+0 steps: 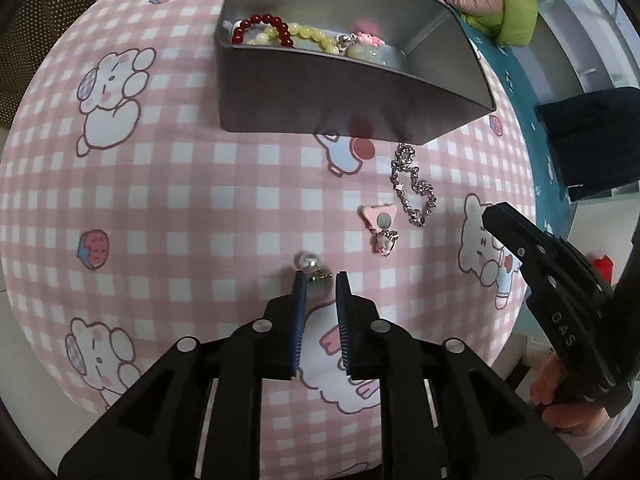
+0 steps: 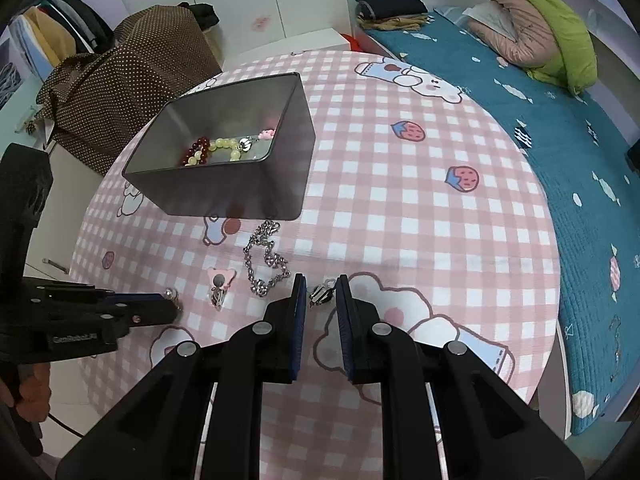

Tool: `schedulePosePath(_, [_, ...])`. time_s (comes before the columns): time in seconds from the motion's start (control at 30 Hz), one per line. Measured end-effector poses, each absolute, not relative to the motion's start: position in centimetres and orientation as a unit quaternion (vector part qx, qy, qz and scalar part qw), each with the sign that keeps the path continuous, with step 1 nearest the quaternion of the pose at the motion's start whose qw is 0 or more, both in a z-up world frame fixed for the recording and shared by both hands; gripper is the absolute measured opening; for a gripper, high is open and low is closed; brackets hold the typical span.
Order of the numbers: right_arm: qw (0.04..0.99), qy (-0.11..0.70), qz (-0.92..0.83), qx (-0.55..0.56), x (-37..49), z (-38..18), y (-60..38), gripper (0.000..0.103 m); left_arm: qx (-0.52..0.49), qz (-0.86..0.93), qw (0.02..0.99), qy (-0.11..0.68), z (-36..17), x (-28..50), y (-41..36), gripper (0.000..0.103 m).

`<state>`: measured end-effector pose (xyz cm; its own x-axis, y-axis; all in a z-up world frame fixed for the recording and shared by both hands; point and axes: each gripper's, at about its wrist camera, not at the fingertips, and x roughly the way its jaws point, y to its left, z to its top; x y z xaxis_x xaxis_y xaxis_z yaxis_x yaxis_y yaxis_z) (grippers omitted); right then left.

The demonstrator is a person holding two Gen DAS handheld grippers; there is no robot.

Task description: Organize jewelry

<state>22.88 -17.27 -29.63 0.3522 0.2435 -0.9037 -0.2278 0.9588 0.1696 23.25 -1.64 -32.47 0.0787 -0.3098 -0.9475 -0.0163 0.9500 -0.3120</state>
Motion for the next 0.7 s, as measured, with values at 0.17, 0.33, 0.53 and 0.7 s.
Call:
schedulePosePath(0.17, [0.819, 0.555, 0.144, 0.008, 22.7, -29.9, -17.4, 0.014, -0.127, -0.096, 0.730, 0.665, -32.5, 23.6, -1.8, 0.016])
schedulePosePath(0.33, [0.820, 0.555, 0.142, 0.008, 22.7, -29.8, -17.6, 0.014, -0.118, -0.096, 0.735, 0.661, -32.4, 23.4, -1.5, 0.011])
schedulePosePath(0.53, [0.826, 0.546, 0.142, 0.012, 22.8, -29.1, -17.8, 0.014, -0.119, -0.092, 0.737, 0.659, -32.3, 23.9, -2.2, 0.010])
schedulePosePath(0.7, [0.833, 0.533, 0.147, 0.013, 23.2, -28.0, -17.7, 0.014, -0.126, -0.100, 0.748, 0.644, -30.9, 23.8, -1.8, 0.010])
